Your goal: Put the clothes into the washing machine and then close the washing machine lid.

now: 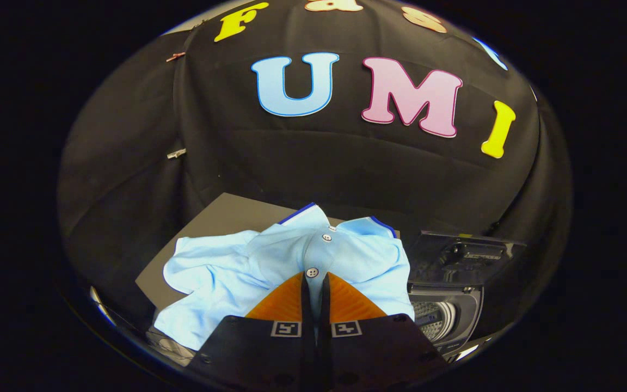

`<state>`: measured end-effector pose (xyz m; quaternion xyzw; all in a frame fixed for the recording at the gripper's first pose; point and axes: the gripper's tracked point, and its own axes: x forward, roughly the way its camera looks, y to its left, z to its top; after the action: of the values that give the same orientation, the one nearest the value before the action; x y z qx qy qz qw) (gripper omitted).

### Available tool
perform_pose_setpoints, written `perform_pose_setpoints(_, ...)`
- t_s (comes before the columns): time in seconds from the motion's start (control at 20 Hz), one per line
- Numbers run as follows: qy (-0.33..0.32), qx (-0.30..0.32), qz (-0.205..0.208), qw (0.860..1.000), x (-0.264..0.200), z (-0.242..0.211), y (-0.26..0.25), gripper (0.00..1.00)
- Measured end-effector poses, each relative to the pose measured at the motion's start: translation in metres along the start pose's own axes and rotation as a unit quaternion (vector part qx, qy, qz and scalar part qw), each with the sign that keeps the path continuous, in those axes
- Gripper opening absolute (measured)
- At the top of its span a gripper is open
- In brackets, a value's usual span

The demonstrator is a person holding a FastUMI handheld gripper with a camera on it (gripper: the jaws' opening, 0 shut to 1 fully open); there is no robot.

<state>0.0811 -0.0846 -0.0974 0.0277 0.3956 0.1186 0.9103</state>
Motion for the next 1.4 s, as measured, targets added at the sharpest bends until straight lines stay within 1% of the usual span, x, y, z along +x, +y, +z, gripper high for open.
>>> perform_pose_setpoints(0.1, 0.011, 0.000, 0.022, 1.000, -0.007, -0.002, -0.019, 0.06)
perform_pose_setpoints(0.25, 0.008, 0.005, 0.053, 0.999, -0.012, 0.000, -0.046, 0.06)
perform_pose_setpoints(0.5, 0.033, 0.023, 0.108, 0.993, -0.015, -0.008, -0.092, 0.06)
perform_pose_setpoints(0.6, 0.030, 0.017, 0.119, 0.992, -0.020, -0.011, -0.114, 0.05)
perform_pose_setpoints(0.85, 0.000, 0.016, 0.124, 0.992, -0.036, -0.019, -0.162, 0.05)
perform_pose_setpoints(1.05, 0.015, 0.032, 0.100, 0.994, -0.042, -0.037, -0.202, 0.05)
perform_pose_setpoints(1.2, 0.016, 0.033, 0.090, 0.995, -0.043, -0.041, -0.229, 0.06)
perform_pose_setpoints(1.4, 0.014, 0.052, 0.059, 0.997, -0.039, -0.048, -0.271, 0.05)
